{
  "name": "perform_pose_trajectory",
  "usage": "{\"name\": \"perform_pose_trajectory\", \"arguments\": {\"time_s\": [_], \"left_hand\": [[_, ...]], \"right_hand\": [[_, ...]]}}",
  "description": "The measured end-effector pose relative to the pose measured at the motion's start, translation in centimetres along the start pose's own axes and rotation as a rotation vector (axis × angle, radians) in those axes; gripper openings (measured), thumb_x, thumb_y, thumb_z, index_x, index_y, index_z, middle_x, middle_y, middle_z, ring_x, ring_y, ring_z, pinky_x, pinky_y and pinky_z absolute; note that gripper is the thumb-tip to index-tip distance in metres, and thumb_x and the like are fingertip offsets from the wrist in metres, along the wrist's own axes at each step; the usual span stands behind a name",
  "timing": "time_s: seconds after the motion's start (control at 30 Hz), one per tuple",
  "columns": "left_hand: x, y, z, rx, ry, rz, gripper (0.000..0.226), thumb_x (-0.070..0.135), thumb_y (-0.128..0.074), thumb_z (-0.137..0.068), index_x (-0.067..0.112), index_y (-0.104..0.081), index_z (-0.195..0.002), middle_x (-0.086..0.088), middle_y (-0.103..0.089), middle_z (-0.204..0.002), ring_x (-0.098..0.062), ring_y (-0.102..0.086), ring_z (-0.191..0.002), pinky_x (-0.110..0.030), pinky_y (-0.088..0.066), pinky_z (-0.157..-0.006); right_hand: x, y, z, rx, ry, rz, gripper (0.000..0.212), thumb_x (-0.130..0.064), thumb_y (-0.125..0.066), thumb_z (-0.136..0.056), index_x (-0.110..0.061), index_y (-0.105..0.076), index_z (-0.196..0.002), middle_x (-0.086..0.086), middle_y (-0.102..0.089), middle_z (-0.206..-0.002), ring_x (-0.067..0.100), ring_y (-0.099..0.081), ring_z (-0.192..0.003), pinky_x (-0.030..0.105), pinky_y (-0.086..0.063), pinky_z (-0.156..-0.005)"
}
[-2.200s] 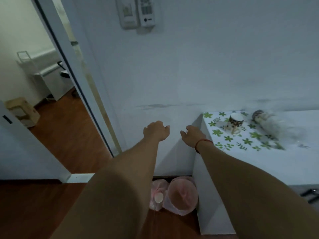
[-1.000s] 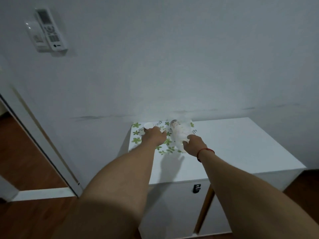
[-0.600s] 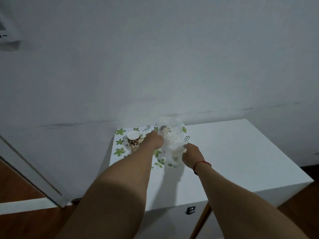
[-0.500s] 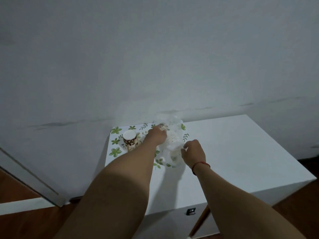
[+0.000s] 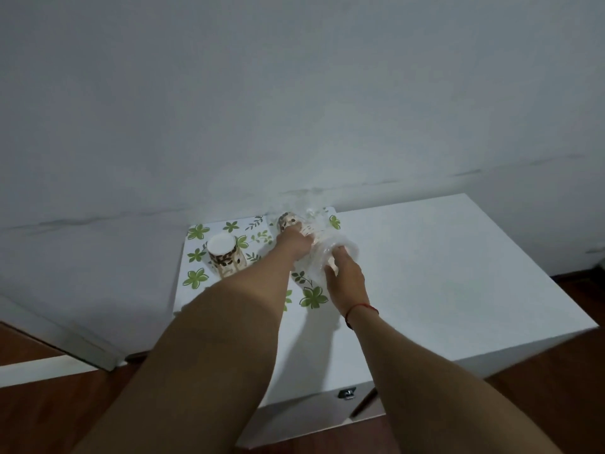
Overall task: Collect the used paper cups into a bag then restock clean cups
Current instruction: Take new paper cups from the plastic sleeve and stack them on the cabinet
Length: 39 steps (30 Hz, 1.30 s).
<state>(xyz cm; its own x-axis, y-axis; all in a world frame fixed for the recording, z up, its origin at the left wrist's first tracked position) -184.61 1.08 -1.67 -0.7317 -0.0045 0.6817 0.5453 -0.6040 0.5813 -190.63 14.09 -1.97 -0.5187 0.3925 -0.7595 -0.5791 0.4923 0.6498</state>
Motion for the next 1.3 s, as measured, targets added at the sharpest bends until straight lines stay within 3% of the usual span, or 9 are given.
{"name": "perform_pose_trajectory", "arguments": {"time_s": [0.1,0.23,0.43,0.6,0.73,0.87,0.97,1.17,1.3], "left_hand": [[0.3,-0.3,0.1,0.001,0.009,0.030,0.060,0.029,-0.051,-0.099,0.026,-0.025,-0.153,-0.008,-0.034,-0.155,-0.035,-0.050,-0.127,-0.048,-0.057,-0.086],[0.3,-0.3,-0.2,-0.008,0.023,0.034,0.061,0.025,-0.052,-0.099,0.028,-0.024,-0.153,-0.011,-0.032,-0.155,-0.037,-0.050,-0.127,-0.050,-0.055,-0.089],[-0.5,-1.1,-0.8,-0.080,0.051,0.137,0.066,0.020,-0.052,-0.099,0.037,-0.018,-0.153,-0.012,-0.029,-0.157,-0.039,-0.047,-0.129,-0.051,-0.053,-0.093],[-0.9,-1.0,-1.2,-0.053,0.059,0.235,0.057,0.021,-0.044,-0.102,0.040,-0.022,-0.151,-0.006,-0.028,-0.158,-0.035,-0.048,-0.129,-0.048,-0.055,-0.090],[-2.0,-0.4,-1.7,-0.020,0.086,0.378,0.055,0.029,-0.036,-0.102,0.040,-0.015,-0.152,-0.002,-0.023,-0.160,-0.039,-0.042,-0.133,-0.050,-0.055,-0.086],[-2.7,-0.3,-2.6,-0.013,0.166,0.484,0.064,0.049,-0.047,-0.095,0.043,-0.016,-0.151,-0.002,-0.024,-0.160,-0.043,-0.043,-0.132,-0.060,-0.053,-0.087],[-2.6,-0.3,-3.0,0.008,0.224,0.547,0.073,0.051,-0.058,-0.088,0.042,-0.020,-0.150,0.000,-0.026,-0.159,-0.044,-0.042,-0.132,-0.065,-0.049,-0.089],[-1.4,-0.8,-4.1,0.009,0.176,0.519,0.074,0.035,-0.065,-0.090,0.028,-0.025,-0.152,0.005,-0.033,-0.156,-0.031,-0.041,-0.137,-0.052,-0.042,-0.107],[-0.5,-0.5,-4.2,0.046,0.132,0.427,0.069,0.033,-0.065,-0.090,0.031,-0.030,-0.150,-0.008,-0.039,-0.150,-0.034,-0.045,-0.132,-0.047,-0.044,-0.106]], "right_hand": [[0.3,0.2,-0.8,0.004,-0.029,-0.017,0.033,0.001,-0.043,-0.091,-0.016,-0.051,-0.118,0.000,-0.054,-0.129,0.029,-0.057,-0.110,0.039,-0.048,-0.094],[0.4,0.5,-2.2,-0.061,0.026,0.130,0.053,0.007,-0.043,-0.088,-0.012,-0.045,-0.137,0.002,-0.046,-0.143,0.025,-0.051,-0.125,0.029,-0.040,-0.102],[-0.1,0.3,-3.7,-0.107,-0.020,0.231,0.045,-0.002,-0.036,-0.095,-0.014,-0.044,-0.137,0.008,-0.050,-0.139,0.030,-0.054,-0.119,0.035,-0.045,-0.099],[-1.4,0.2,-5.5,-0.006,-0.013,0.431,0.034,0.004,-0.040,-0.092,-0.009,-0.061,-0.116,0.011,-0.057,-0.126,0.029,-0.061,-0.106,0.036,-0.051,-0.083],[-2.1,-1.2,-5.7,0.039,0.040,0.484,0.034,0.004,-0.043,-0.088,-0.009,-0.061,-0.114,0.012,-0.051,-0.124,0.030,-0.050,-0.114,0.035,-0.048,-0.080],[-2.5,-2.2,-6.0,0.067,0.051,0.403,0.032,0.006,-0.041,-0.088,-0.003,-0.058,-0.114,0.015,-0.055,-0.121,0.030,-0.052,-0.111,0.034,-0.047,-0.085],[-2.4,-2.2,-6.4,0.069,0.052,0.397,0.026,0.004,-0.040,-0.091,-0.003,-0.059,-0.108,0.014,-0.063,-0.109,0.026,-0.057,-0.090,0.032,-0.043,-0.072],[-0.6,-1.0,-5.3,0.093,0.010,0.283,0.024,0.003,-0.037,-0.087,-0.001,-0.060,-0.094,0.016,-0.064,-0.100,0.032,-0.058,-0.090,0.033,-0.040,-0.070],[-0.2,-0.6,-4.4,0.083,-0.003,0.211,0.021,0.006,-0.037,-0.082,-0.002,-0.056,-0.083,0.018,-0.062,-0.096,0.032,-0.054,-0.083,0.029,-0.031,-0.065]]}}
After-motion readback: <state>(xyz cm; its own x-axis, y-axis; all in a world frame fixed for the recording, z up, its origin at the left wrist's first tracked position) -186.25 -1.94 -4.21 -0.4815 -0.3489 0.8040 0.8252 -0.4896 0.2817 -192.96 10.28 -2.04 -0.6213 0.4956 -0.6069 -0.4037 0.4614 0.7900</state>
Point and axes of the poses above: each hand's wrist, its own z-axis away from the middle knuckle, its own y-axis out of the back of the hand, x = y × z, the point moved 7 cm from there along -z, towards the middle knuckle
